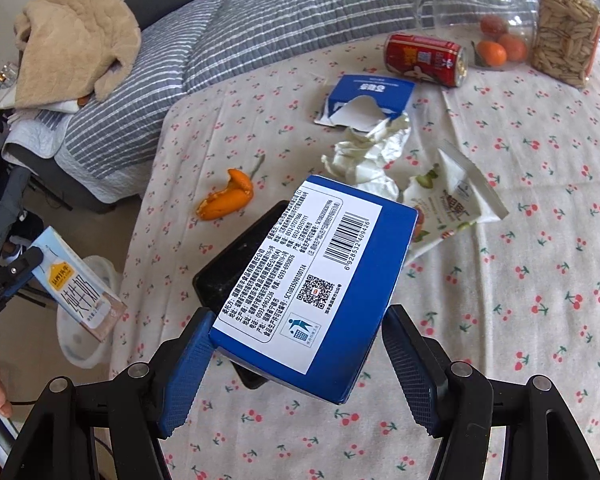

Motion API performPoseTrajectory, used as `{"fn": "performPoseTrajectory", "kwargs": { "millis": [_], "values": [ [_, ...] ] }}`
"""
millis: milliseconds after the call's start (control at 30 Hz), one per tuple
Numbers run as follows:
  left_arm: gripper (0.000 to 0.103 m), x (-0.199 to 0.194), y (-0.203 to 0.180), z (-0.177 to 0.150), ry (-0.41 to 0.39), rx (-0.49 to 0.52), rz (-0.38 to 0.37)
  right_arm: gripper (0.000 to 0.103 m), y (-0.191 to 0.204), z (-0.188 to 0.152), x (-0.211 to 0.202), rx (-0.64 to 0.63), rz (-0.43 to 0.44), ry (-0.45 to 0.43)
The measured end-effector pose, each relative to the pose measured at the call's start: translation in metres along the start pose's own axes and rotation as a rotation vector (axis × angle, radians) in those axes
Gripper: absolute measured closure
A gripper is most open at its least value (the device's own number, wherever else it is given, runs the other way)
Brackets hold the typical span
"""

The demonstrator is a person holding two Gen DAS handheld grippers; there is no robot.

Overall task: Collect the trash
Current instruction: 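Carry the milk carton in the left tool over the white bin and release it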

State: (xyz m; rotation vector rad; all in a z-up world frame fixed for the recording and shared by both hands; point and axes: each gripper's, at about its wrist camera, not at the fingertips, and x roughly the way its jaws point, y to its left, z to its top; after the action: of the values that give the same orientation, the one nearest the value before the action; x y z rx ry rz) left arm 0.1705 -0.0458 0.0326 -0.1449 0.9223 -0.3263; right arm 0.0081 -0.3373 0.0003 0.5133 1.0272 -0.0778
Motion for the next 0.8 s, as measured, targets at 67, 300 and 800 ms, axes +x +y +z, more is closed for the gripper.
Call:
{"fn": "performPoseTrajectory", "kwargs": {
  "millis": [67, 300, 800],
  "values": [
    [0.061, -0.011, 0.018, 0.002, -0.03, -0.021, 0.017, 0.03, 0.012, -0.001, 0.006, -0.015, 0.009, 0.007],
    [0.061, -0.034, 0.081, 0.001, -0.098, -0.073, 0.123, 0.03, 0.051, -0.001, 0.033, -0.07, 0.032, 0.041],
    [0.027, -0.014, 0.154, -0.005, -0.061, -0.074, 0.268, 0.03, 0.106, -0.007, 0.076, -0.136, 0.06, 0.093]
  ]
}}
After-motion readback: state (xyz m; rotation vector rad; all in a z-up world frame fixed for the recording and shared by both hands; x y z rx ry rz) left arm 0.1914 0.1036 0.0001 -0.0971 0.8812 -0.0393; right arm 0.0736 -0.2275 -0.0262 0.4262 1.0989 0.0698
